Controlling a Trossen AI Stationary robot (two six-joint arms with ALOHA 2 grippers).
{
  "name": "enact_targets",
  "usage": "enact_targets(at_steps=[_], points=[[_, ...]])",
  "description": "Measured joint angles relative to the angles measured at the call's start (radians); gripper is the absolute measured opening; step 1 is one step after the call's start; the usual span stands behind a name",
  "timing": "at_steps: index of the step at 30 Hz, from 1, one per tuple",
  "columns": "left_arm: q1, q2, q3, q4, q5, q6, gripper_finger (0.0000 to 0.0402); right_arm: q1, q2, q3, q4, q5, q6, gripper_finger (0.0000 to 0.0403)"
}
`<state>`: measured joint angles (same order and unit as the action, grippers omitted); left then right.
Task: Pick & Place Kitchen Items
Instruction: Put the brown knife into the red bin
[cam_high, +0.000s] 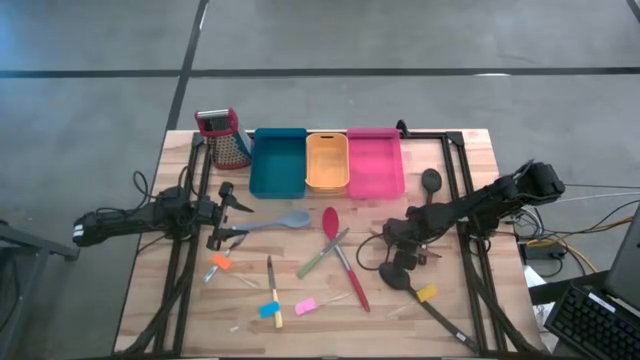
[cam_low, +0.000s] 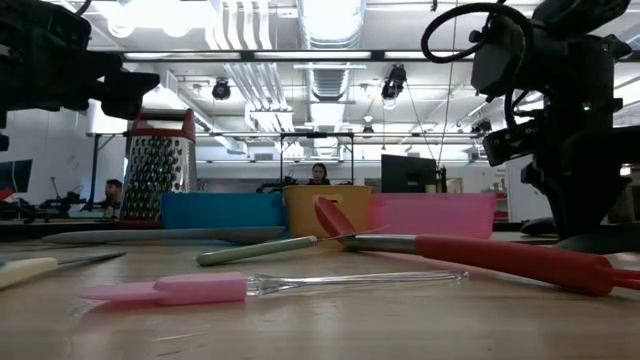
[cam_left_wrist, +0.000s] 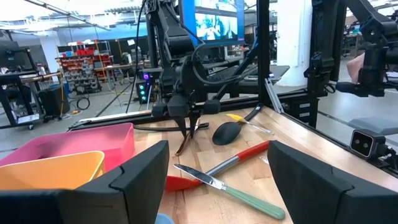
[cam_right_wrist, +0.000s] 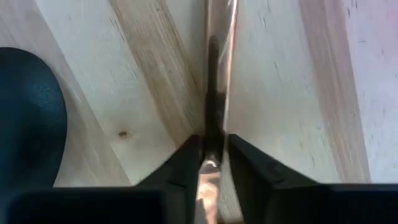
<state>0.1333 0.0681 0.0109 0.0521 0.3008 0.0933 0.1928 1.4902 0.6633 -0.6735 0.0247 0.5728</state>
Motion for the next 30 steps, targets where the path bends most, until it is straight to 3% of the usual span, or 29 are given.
enact_targets(at_steps=[3, 14, 20, 23, 26, 30], points=[[0.0, 0.0, 0.0, 0.0, 0.0, 0.0, 0.0278, 0.0, -0.004, 0.004, -0.003, -0.002, -0.002, 0.0024], [0.0, 0.0, 0.0, 0.0, 0.0, 0.0, 0.0278, 0.001, -0.125, 0.067, -0.114, 0.004, -0.009, 0.0024], [0.0, 0.0, 0.0, 0.0, 0.0, 0.0, 0.0278, -0.008, -0.242, 0.13, -0.169, 0.093, -0.048, 0.0024], [0.0, 0.0, 0.0, 0.0, 0.0, 0.0, 0.0278, -0.034, -0.293, 0.173, -0.164, 0.196, -0.076, 0.0024], [0.0, 0.0, 0.0, 0.0, 0.0, 0.0, 0.0278, -0.081, -0.323, 0.213, -0.162, 0.277, -0.112, 0.0024], [0.0, 0.0, 0.0, 0.0, 0.0, 0.0, 0.0278, -0.179, -0.338, 0.286, -0.132, 0.291, -0.188, 0.0024]])
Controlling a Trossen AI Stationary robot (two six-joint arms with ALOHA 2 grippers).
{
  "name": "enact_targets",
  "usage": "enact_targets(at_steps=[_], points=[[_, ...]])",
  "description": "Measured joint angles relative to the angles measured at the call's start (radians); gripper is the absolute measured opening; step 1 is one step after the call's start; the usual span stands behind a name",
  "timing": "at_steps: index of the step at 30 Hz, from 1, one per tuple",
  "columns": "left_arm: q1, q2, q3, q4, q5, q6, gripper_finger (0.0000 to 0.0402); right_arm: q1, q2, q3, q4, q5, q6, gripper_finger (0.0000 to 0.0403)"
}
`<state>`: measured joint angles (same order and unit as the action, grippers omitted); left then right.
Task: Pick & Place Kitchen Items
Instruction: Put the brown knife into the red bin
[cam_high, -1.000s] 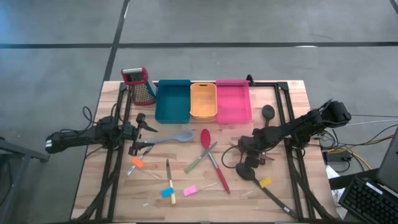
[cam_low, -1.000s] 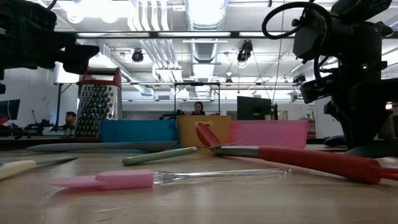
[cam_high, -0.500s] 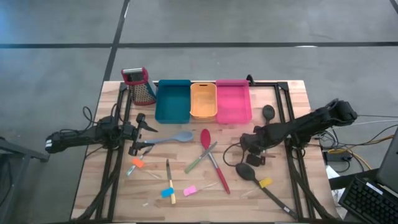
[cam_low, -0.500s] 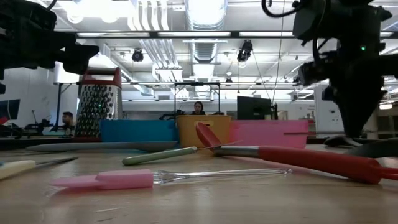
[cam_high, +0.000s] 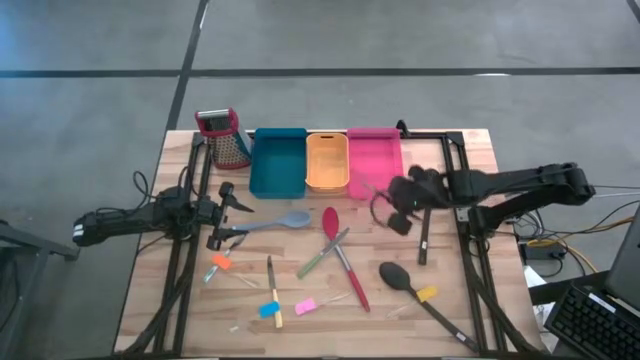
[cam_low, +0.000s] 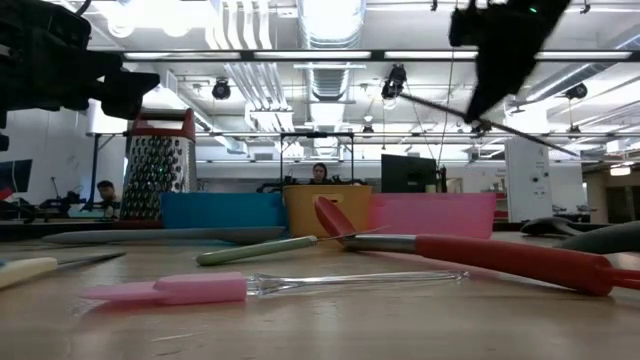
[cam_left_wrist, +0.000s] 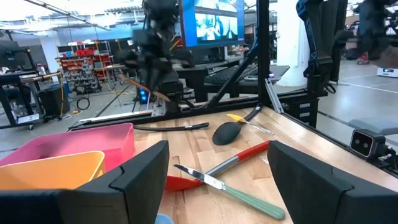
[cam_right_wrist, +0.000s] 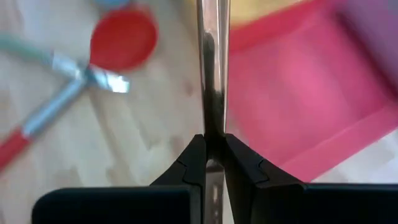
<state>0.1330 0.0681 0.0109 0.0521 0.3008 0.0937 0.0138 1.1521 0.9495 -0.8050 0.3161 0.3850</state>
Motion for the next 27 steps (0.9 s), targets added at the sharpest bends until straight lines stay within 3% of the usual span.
enact_targets(at_steps=[12, 17, 27], points=[[0.0, 0.0, 0.0, 0.0, 0.0, 0.0, 0.0278, -0.353, 0.177, 0.247, 0.042, -0.021, -0.136, 0.0023], [0.0, 0.0, 0.0, 0.0, 0.0, 0.0, 0.0278, -0.469, 0.293, 0.313, 0.061, -0.153, -0.161, 0.0023], [0.0, 0.0, 0.0, 0.0, 0.0, 0.0, 0.0278, -0.636, 0.521, 0.363, 0.061, -0.276, -0.176, 0.0023]])
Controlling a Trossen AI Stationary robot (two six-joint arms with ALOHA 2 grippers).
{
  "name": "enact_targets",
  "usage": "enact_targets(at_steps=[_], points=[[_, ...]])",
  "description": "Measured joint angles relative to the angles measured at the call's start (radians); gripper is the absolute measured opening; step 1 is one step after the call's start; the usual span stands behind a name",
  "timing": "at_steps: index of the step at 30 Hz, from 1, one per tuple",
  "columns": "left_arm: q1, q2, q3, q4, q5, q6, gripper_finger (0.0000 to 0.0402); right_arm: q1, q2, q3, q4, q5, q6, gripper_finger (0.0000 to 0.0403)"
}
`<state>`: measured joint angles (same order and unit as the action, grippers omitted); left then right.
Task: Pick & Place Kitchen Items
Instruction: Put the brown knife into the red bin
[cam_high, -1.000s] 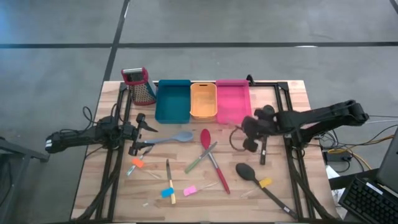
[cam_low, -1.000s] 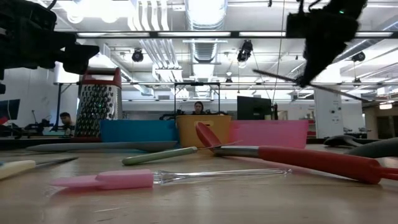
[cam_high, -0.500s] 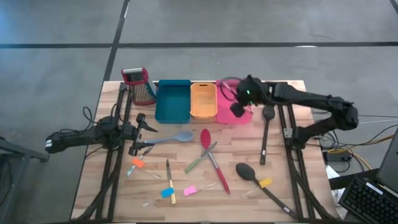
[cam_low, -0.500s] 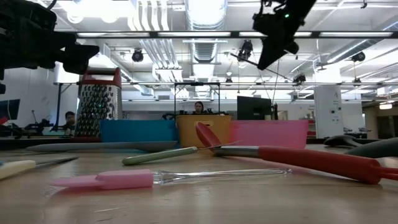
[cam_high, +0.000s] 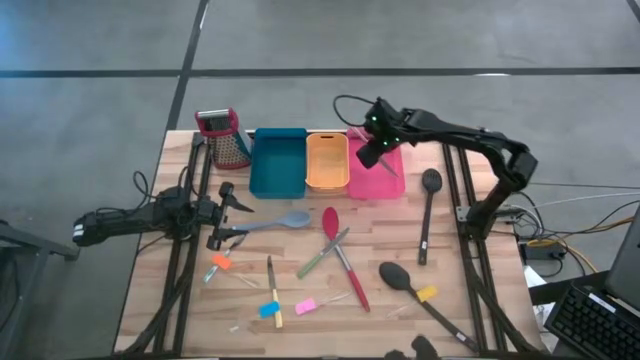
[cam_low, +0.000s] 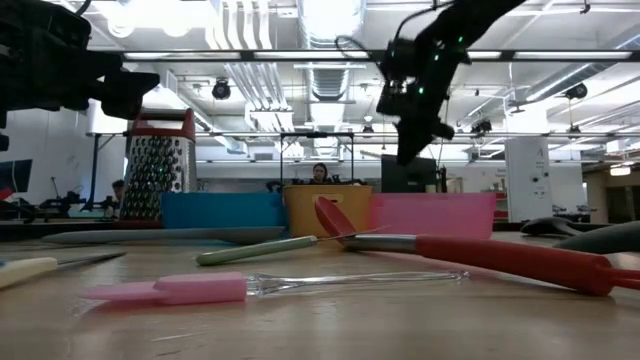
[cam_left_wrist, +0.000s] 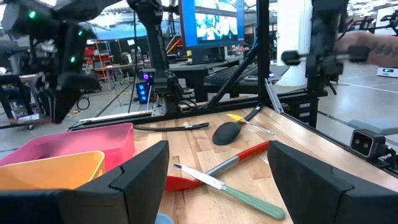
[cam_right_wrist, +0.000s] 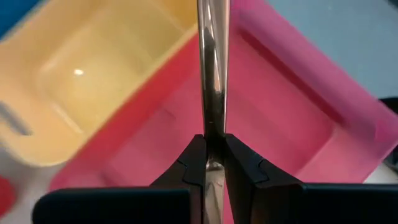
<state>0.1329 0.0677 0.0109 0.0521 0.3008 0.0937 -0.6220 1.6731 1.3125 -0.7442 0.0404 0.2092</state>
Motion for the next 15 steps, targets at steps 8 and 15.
enact_targets(at_steps=[8, 15], points=[[0.0, 0.0, 0.0, 0.0, 0.0, 0.0, 0.0278, -0.042, 0.104, -0.003, 0.003, -0.044, 0.015, 0.0023], [0.0, 0.0, 0.0, 0.0, 0.0, 0.0, 0.0278, -0.045, 0.16, -0.002, 0.029, -0.049, 0.019, 0.0023]])
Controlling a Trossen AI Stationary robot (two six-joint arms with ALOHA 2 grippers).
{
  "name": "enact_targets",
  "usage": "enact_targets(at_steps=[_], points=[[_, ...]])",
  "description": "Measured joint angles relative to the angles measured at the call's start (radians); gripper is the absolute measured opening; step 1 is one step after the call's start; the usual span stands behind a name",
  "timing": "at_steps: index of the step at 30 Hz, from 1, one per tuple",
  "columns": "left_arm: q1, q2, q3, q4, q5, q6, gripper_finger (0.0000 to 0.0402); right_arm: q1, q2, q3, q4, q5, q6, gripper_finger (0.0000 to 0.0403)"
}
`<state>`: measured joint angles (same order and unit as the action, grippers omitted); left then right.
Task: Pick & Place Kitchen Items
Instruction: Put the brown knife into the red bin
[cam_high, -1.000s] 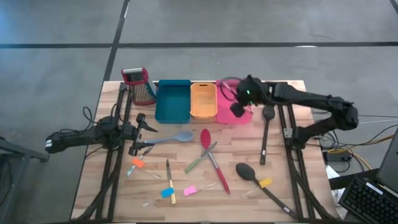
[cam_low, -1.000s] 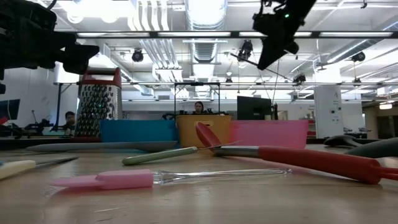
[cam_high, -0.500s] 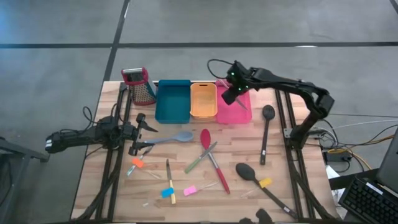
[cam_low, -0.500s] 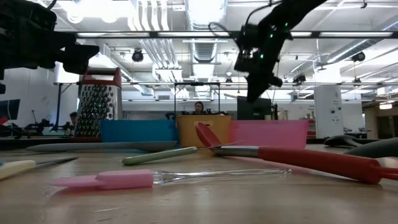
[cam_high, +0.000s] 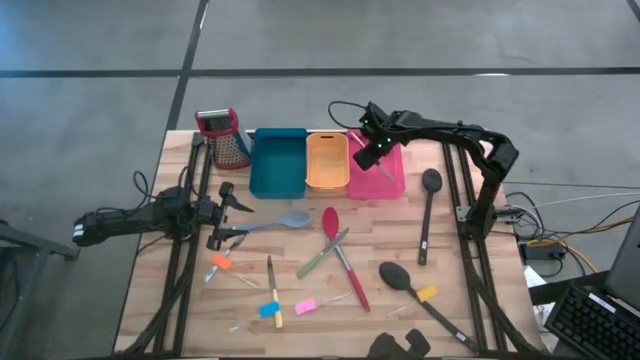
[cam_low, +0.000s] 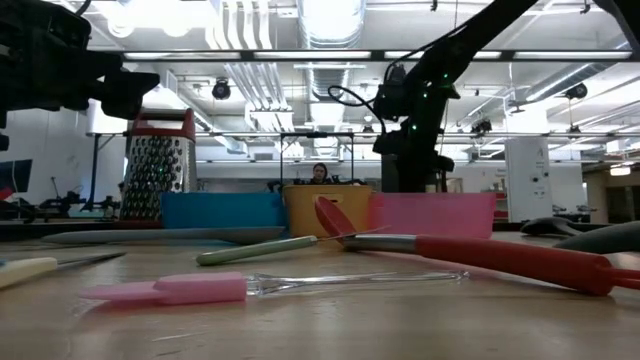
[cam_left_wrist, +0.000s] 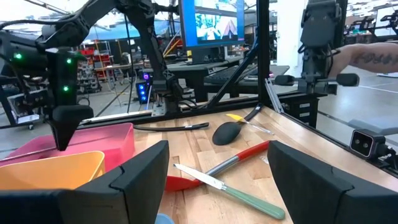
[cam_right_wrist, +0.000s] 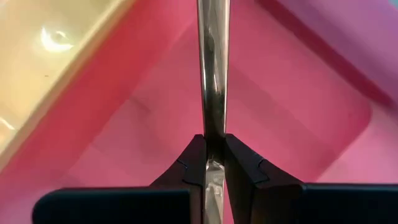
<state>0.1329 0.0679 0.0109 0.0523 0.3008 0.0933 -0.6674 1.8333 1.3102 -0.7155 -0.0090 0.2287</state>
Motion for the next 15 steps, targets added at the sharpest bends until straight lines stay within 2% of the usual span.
enact_targets(at_steps=[6, 15], points=[[0.0, 0.0, 0.0, 0.0, 0.0, 0.0, 0.0278, -0.013, 0.036, -0.002, -0.003, -0.042, 0.02, 0.0023], [0.0, 0.0, 0.0, 0.0, 0.0, 0.0, 0.0278, -0.022, 0.106, -0.003, -0.009, -0.048, 0.041, 0.0023]])
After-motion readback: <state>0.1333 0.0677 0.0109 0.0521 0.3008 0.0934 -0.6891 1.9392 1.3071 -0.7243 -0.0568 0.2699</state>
